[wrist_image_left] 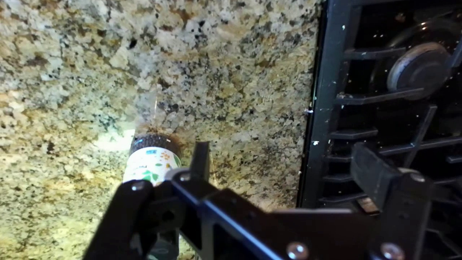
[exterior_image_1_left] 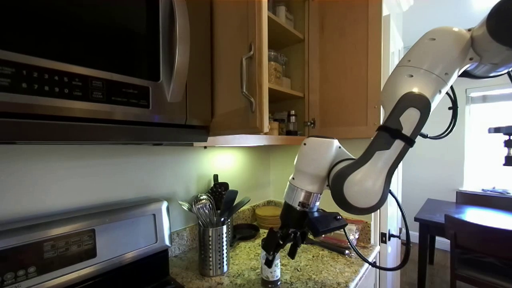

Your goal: Open the left cabinet door then take out the bottle at the left and put it on the counter top

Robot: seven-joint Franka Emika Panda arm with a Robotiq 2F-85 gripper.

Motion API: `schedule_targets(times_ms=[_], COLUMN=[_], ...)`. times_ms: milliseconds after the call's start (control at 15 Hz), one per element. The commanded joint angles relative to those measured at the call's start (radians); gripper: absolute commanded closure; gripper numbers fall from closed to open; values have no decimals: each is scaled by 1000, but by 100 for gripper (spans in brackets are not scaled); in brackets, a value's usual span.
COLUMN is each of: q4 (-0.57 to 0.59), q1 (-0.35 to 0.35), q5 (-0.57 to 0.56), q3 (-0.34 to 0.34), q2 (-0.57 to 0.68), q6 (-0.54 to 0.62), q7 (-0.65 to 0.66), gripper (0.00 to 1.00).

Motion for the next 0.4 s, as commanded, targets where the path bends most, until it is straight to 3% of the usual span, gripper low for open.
schedule_targets(times_ms=[0, 333], q4=[-1, -1], q1=[187, 179], q5=[160, 155], q3=[-172, -167], q2=[-50, -57], q6=[-1, -7], q7=[-123, -122], gripper=[0, 0])
